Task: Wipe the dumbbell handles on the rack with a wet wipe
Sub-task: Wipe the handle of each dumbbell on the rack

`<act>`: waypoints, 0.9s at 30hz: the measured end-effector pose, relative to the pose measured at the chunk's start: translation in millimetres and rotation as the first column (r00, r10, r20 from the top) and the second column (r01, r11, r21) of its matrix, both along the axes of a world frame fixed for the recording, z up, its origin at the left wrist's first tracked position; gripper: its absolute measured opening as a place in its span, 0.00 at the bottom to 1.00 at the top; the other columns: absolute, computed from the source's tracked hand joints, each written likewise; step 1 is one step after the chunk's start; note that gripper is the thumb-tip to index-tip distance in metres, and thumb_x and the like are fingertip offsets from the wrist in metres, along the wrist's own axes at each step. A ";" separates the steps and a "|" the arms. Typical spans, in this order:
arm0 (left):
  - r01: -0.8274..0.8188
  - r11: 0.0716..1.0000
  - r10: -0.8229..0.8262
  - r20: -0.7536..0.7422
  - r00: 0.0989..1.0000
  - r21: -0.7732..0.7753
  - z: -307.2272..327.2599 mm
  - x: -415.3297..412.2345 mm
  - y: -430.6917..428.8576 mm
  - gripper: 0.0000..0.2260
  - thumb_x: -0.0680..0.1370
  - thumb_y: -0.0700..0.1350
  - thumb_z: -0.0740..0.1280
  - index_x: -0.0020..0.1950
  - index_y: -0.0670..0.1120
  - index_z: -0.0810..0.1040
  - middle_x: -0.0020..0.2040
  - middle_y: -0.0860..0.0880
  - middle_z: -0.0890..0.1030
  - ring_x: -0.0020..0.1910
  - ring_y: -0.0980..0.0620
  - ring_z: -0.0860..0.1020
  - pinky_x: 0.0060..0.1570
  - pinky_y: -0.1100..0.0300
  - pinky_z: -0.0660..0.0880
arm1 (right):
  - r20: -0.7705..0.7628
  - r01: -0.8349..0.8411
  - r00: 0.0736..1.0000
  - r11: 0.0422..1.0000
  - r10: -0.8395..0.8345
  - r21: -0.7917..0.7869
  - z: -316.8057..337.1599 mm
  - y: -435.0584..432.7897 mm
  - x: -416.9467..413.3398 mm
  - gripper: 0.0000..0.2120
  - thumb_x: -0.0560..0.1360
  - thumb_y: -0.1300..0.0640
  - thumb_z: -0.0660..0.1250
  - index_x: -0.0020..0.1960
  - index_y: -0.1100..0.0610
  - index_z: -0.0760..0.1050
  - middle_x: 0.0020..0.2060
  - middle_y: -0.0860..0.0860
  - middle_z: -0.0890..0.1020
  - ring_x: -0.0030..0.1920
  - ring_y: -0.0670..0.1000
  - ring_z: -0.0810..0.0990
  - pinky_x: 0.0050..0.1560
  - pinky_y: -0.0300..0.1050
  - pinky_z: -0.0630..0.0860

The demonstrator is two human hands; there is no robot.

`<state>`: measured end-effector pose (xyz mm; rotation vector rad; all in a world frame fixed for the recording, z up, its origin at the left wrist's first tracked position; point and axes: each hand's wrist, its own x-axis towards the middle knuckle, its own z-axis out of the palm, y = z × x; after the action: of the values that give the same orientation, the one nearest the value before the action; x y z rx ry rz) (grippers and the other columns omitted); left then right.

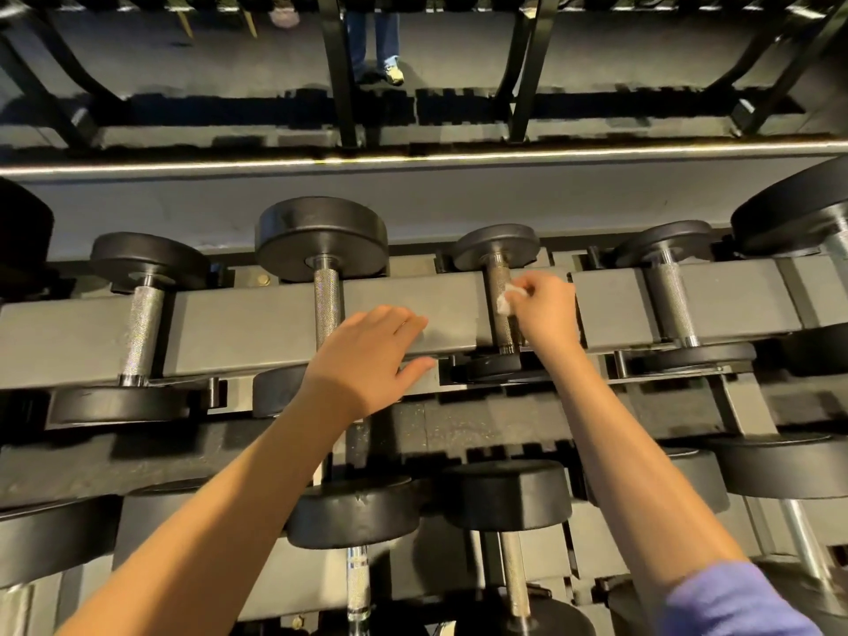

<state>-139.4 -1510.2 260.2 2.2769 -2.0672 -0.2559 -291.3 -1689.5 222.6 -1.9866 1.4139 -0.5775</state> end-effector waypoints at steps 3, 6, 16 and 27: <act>0.001 1.000 -0.001 0.001 1.000 -0.008 -0.8 -0.2 -0.1 0.25 0.81 0.59 0.52 0.75 0.49 0.61 0.70 0.52 0.68 0.69 0.53 0.65 0.67 0.58 0.60 | 0.073 0.048 0.996 0.998 -0.046 -0.036 4.1 -8.0 15.6 0.07 0.76 0.61 0.66 0.53 0.60 0.79 0.47 0.52 0.80 0.47 0.49 0.78 0.41 0.35 0.70; 0.003 1.000 -0.003 0.005 1.000 -0.011 -0.7 0.0 -0.3 0.25 0.81 0.59 0.52 0.75 0.49 0.62 0.69 0.52 0.68 0.68 0.53 0.66 0.66 0.58 0.61 | 0.033 0.027 0.999 0.996 -0.030 0.087 5.8 -2.6 6.6 0.07 0.75 0.59 0.66 0.50 0.62 0.79 0.45 0.55 0.81 0.47 0.54 0.80 0.44 0.45 0.77; 0.003 1.000 -0.003 0.009 1.000 -0.011 -0.9 0.7 1.1 0.25 0.81 0.59 0.52 0.75 0.50 0.60 0.70 0.53 0.67 0.68 0.53 0.64 0.67 0.58 0.60 | -0.127 -0.122 0.986 0.989 0.112 -0.078 3.1 -3.3 1.8 0.07 0.76 0.64 0.64 0.51 0.61 0.79 0.48 0.55 0.79 0.48 0.52 0.78 0.48 0.41 0.72; -0.005 1.000 0.005 0.001 1.000 -0.025 2.3 -0.6 2.0 0.24 0.81 0.59 0.51 0.74 0.50 0.62 0.70 0.52 0.67 0.68 0.53 0.65 0.66 0.57 0.62 | -0.288 -0.255 0.930 0.965 0.229 -0.057 -3.7 6.0 -13.5 0.13 0.74 0.65 0.67 0.58 0.61 0.79 0.58 0.57 0.77 0.57 0.55 0.77 0.53 0.38 0.67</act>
<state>-140.0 -1508.2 262.5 2.2686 -2.0526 -0.2273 -304.8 -1683.5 218.9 -2.3489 1.2886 -0.2635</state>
